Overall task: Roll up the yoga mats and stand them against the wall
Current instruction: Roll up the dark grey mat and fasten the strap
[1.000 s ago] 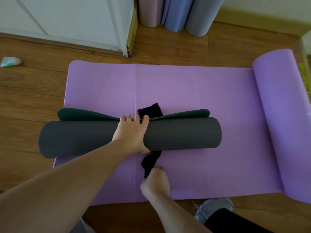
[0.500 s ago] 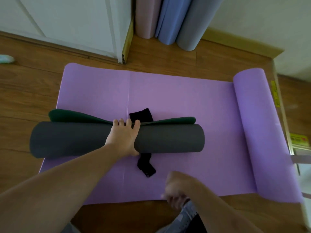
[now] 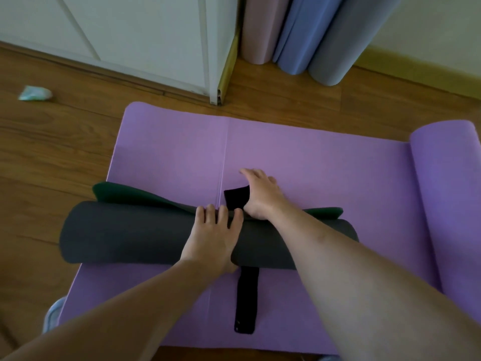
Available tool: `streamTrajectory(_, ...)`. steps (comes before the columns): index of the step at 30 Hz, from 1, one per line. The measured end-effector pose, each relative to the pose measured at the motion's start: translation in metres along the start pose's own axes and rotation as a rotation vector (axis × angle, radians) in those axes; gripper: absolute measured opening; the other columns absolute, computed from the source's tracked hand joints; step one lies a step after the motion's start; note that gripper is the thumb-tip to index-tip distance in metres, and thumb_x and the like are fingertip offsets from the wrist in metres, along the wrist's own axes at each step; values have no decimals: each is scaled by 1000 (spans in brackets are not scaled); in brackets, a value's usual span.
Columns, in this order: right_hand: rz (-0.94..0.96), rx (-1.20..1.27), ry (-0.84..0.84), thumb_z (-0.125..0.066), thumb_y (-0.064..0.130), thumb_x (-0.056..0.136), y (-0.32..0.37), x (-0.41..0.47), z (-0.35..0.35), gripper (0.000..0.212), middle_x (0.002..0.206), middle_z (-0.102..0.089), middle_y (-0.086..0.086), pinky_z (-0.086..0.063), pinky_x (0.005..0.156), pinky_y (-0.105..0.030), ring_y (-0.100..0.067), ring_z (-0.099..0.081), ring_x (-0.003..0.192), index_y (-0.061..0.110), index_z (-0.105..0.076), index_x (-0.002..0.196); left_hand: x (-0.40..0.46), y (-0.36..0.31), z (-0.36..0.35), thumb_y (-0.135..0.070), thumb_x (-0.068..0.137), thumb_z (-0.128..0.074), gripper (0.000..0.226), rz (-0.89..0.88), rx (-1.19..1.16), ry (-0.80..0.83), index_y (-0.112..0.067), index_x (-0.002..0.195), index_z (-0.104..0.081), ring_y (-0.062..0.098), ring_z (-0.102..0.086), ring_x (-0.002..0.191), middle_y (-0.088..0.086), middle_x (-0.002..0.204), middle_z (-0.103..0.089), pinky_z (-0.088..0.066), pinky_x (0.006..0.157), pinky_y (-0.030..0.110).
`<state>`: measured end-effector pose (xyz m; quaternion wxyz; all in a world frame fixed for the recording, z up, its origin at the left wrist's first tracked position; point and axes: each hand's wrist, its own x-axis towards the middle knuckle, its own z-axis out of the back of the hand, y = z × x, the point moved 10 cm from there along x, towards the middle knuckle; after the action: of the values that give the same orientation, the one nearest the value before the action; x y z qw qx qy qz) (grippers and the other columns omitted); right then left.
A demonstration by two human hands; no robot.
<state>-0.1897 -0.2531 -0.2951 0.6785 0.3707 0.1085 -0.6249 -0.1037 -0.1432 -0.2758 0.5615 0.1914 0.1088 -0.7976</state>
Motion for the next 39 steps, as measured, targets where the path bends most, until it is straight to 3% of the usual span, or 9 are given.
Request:
streamTrajectory(3, 8, -130, 49, -81, 19, 88, -1, 20, -10, 91, 158, -44, -2, -40, 114, -46, -33, -41, 141, 35, -30, 162, 3, 1, 1, -67, 78, -68, 115, 0, -12, -30, -13, 160, -9, 47, -34, 140, 23, 156, -30, -19, 119, 61)
streamTrajectory(6, -44, -244, 80, -75, 26, 92, -16, 25, -15, 35, 116, -70, -5, -53, 80, -36, -30, -65, 104, 25, -68, 127, 2, 0, 0, -65, 78, -69, 114, -7, -29, -21, -12, 160, -11, 48, -35, 138, 23, 153, -33, -20, 119, 62)
streamTrajectory(9, -44, -169, -27, -71, 22, 97, -18, 13, 2, 10, 88, -63, -1, -46, 64, -32, -27, -65, 85, 14, -68, 102, -1, 0, 0, -63, 80, -68, 110, 12, -24, -28, -12, 160, -13, 49, -35, 138, 24, 154, -34, -20, 119, 62)
streamTrajectory(12, -64, 53, -286, -71, 18, 96, 0, 0, 86, 18, 76, -57, 1, -43, 63, -30, -22, -61, 75, 19, -59, 84, -1, 0, 0, -65, 81, -66, 110, 5, -32, -28, -12, 160, -11, 48, -35, 138, 23, 153, -34, -20, 120, 62)
streamTrajectory(15, 104, -183, -201, -65, 4, 87, 54, -30, 129, 20, 83, -64, -3, -41, 60, -30, -24, -63, 76, 19, -65, 73, -1, -1, 2, -67, 78, -69, 115, 12, -30, -10, -11, 160, -10, 47, -35, 139, 22, 152, -35, -21, 120, 61)
streamTrajectory(25, 295, -397, -22, -61, 26, 98, 51, -147, 25, 12, 111, -67, -8, -38, 73, -38, -35, -64, 101, 20, -51, 97, -1, 6, 5, -67, 76, -50, 79, 1, -169, -121, -15, 134, -51, 32, -52, 110, 2, 120, -55, -34, 103, 46)
streamTrajectory(31, 431, -493, -185, -84, 14, 58, 50, -182, -44, 31, 92, -61, -5, -45, 53, -33, -27, -63, 85, 16, -67, 83, -3, 16, 13, -28, 73, -72, 59, -21, -152, -288, -7, 126, -56, 33, -58, 100, 7, 109, -64, -44, 95, 46)
streamTrajectory(36, 343, -497, -202, -91, 26, 64, 35, -174, -62, 43, 111, -66, -8, -62, 85, -39, -32, -61, 115, 16, -72, 101, 6, 18, 7, -34, 75, -71, 72, -13, -193, -170, -17, 142, -48, 30, -52, 118, 2, 128, -56, -37, 107, 43)
streamTrajectory(39, 298, -563, -131, -80, 29, 84, 37, -172, -77, 69, 146, -47, -23, -38, 121, -55, -43, -36, 146, 5, -53, 142, 16, 31, 7, -55, 64, -75, 96, -70, -341, 18, -25, 149, -40, 23, -44, 131, -4, 139, -48, -30, 116, 41)
